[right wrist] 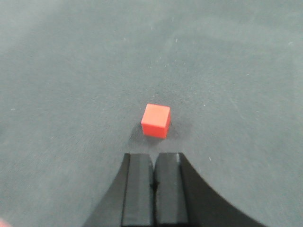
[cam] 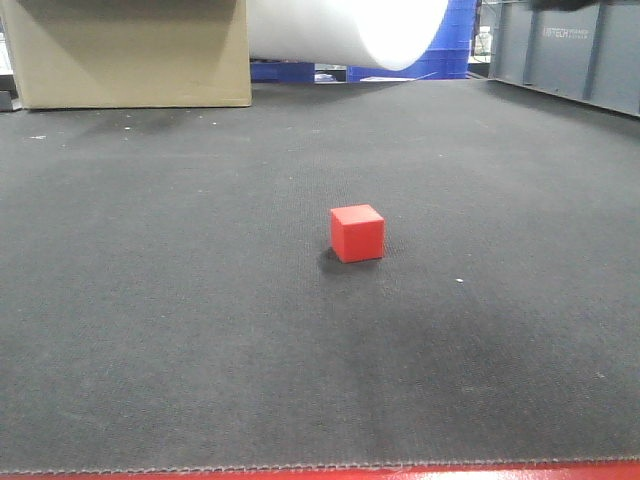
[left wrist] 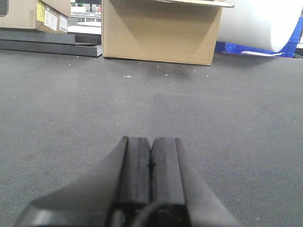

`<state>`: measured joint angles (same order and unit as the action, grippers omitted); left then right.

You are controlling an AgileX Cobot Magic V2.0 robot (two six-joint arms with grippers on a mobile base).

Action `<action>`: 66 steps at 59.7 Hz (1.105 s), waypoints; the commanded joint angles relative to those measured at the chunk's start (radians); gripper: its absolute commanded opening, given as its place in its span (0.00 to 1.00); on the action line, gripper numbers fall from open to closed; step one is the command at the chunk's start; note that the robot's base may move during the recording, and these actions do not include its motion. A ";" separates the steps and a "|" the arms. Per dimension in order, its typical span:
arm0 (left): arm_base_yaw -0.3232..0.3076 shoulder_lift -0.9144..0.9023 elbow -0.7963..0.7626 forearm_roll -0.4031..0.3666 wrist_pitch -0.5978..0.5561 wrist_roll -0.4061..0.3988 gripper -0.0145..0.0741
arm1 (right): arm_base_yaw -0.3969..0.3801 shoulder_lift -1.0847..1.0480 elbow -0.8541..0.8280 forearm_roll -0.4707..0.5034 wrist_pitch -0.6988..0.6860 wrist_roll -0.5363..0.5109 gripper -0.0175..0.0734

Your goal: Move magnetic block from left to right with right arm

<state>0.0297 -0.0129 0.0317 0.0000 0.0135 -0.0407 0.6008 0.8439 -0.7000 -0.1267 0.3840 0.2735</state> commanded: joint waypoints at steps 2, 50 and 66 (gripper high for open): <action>0.001 -0.014 0.009 0.000 -0.090 -0.007 0.03 | 0.001 -0.123 0.043 -0.004 -0.092 -0.008 0.26; 0.001 -0.014 0.009 0.000 -0.090 -0.007 0.03 | 0.000 -0.336 0.089 -0.006 -0.137 -0.008 0.26; 0.001 -0.014 0.009 0.000 -0.090 -0.007 0.03 | -0.167 -0.406 0.144 0.105 -0.167 -0.148 0.26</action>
<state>0.0297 -0.0129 0.0317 0.0000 0.0135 -0.0407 0.5000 0.4674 -0.5490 -0.0709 0.3247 0.2011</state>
